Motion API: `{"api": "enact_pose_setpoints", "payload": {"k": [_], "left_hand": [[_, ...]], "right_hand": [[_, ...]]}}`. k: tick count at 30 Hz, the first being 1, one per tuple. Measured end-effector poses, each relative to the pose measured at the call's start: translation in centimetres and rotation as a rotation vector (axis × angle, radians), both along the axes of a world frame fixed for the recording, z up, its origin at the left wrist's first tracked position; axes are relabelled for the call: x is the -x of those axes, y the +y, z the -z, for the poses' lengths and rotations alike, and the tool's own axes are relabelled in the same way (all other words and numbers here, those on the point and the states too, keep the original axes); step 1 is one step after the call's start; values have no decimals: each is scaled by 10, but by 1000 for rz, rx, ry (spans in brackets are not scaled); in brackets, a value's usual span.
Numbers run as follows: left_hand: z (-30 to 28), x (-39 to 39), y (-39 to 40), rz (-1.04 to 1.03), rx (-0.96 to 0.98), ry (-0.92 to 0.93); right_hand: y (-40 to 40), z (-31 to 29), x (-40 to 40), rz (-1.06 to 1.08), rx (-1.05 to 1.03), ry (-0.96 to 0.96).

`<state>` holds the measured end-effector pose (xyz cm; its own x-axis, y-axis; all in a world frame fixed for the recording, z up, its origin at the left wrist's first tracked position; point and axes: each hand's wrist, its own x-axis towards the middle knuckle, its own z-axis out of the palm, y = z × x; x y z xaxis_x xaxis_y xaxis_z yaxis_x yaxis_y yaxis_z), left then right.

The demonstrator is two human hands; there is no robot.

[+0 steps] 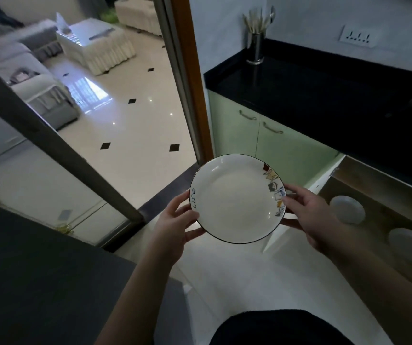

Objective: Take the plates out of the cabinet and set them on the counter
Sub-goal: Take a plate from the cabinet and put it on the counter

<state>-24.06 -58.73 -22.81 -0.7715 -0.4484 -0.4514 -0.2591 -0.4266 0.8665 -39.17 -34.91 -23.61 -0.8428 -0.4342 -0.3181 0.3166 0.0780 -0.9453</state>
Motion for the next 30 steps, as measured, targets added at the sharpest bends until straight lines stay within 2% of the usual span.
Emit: {"api": "enact_pose_setpoints", "payload": {"k": [9,20,30], "left_hand": [[17,46,-67,-27,-25,-33],[17,168,-156,-29,-15,-10],[9,267,-244,2,-17,21]], "right_hand": [[-70,7,52,-8,-7,-25],[-159,16,175,-29,62,-60],[-246,16,261,45,12,-34]]}}
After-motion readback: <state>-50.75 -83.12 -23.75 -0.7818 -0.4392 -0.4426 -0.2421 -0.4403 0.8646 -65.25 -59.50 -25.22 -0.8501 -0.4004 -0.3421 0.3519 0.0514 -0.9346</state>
